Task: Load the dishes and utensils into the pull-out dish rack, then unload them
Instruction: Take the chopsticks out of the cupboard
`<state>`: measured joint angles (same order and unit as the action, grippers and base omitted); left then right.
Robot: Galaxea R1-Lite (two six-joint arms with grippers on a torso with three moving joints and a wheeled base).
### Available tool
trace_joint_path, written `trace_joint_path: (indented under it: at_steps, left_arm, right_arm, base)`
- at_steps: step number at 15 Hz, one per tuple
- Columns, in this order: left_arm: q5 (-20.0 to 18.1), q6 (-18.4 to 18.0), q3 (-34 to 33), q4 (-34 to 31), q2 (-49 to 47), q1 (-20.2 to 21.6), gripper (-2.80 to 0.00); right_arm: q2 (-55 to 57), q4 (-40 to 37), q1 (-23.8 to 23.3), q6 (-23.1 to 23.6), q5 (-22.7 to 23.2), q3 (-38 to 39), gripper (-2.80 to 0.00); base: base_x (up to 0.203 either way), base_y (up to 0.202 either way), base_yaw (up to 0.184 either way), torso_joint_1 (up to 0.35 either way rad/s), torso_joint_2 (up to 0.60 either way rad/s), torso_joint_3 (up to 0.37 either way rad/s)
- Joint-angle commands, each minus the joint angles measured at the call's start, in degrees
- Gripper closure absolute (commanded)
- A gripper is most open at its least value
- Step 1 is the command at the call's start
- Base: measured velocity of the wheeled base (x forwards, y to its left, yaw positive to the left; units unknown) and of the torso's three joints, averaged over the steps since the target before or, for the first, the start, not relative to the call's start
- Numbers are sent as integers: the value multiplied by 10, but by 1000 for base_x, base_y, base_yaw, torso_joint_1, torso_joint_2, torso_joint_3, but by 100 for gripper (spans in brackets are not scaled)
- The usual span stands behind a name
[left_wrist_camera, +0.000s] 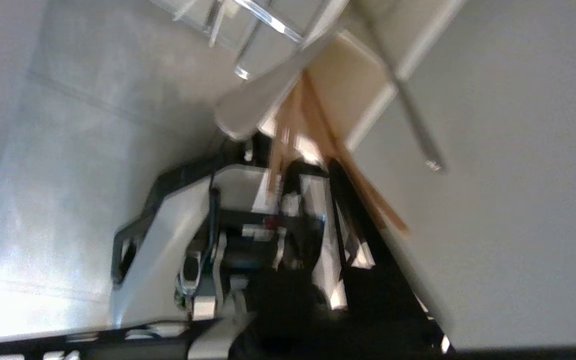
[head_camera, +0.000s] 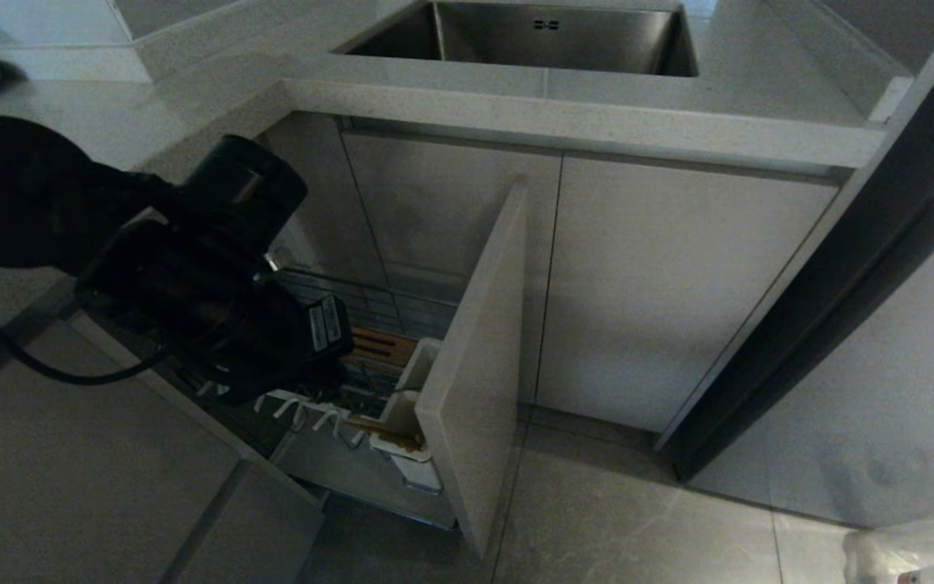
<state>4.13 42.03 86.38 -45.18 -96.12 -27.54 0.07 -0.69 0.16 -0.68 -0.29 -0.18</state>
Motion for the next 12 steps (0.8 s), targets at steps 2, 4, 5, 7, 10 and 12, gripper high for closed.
trace_joint_path:
  at_steps: [2,4,5,7,10,12]
  left_arm:
    - [-10,3,12,-18,-39,6,-280]
    - [-11,5,21,-30,-51,6,-280]
    - [-15,6,22,-35,-58,7,-280]
    - [-35,8,26,-42,-72,7,-280]
    - [-63,17,30,-41,-99,16,-280]
    - [-63,25,30,-39,-111,19,-280]
  right_arm:
    - [0,0,0,1,0,0,0]
    - [0,0,0,0,0,0,0]
    - [0,0,0,0,0,0,0]
    - [0,0,0,-1,-1,0,0]
    - [0,0,0,0,-1,0,0]
    - [0,0,0,0,0,0,0]
  base:
    - [0,0,0,0,0,0]
    - [0,0,0,0,0,0]
    - [0,0,0,0,0,0]
    - [0,0,0,0,0,0]
    - [0,0,0,0,0,0]
    - [0,0,0,0,0,0]
